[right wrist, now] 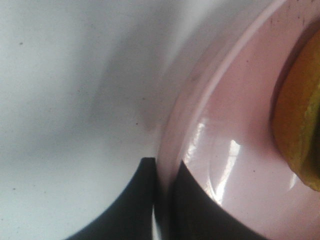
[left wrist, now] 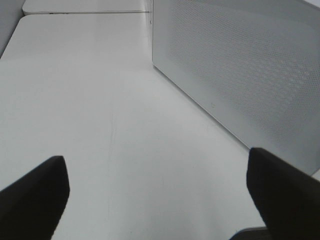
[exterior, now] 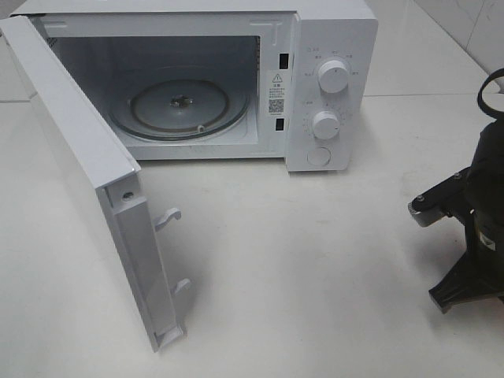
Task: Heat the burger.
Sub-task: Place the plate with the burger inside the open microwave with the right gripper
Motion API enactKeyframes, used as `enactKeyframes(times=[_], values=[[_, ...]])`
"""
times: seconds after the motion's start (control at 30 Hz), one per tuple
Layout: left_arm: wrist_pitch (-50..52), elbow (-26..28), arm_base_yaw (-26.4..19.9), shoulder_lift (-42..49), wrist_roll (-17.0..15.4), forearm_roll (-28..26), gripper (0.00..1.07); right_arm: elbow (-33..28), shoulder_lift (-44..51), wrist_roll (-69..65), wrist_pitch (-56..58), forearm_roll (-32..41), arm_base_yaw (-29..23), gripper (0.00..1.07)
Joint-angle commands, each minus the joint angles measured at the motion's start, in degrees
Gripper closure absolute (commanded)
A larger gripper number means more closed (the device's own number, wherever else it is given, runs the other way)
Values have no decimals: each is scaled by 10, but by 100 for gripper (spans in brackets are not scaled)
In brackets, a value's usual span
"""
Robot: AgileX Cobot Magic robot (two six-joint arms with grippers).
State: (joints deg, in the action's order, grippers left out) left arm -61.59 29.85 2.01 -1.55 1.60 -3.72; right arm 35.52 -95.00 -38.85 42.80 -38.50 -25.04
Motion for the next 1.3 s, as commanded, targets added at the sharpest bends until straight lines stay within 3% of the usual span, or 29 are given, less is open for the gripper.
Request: enactKeyframes(times=[0.03,0.77,1.3], values=[[1,-1,0,2,-1,-5,18,-3,5,-8,33,-29,-13,107],[1,-1,0,2,-1,-5,18,-4,84,8,95,-52,-129,107],[1,-1,0,2,-1,-5,18,-4,92,18,121,-52,-248,107]])
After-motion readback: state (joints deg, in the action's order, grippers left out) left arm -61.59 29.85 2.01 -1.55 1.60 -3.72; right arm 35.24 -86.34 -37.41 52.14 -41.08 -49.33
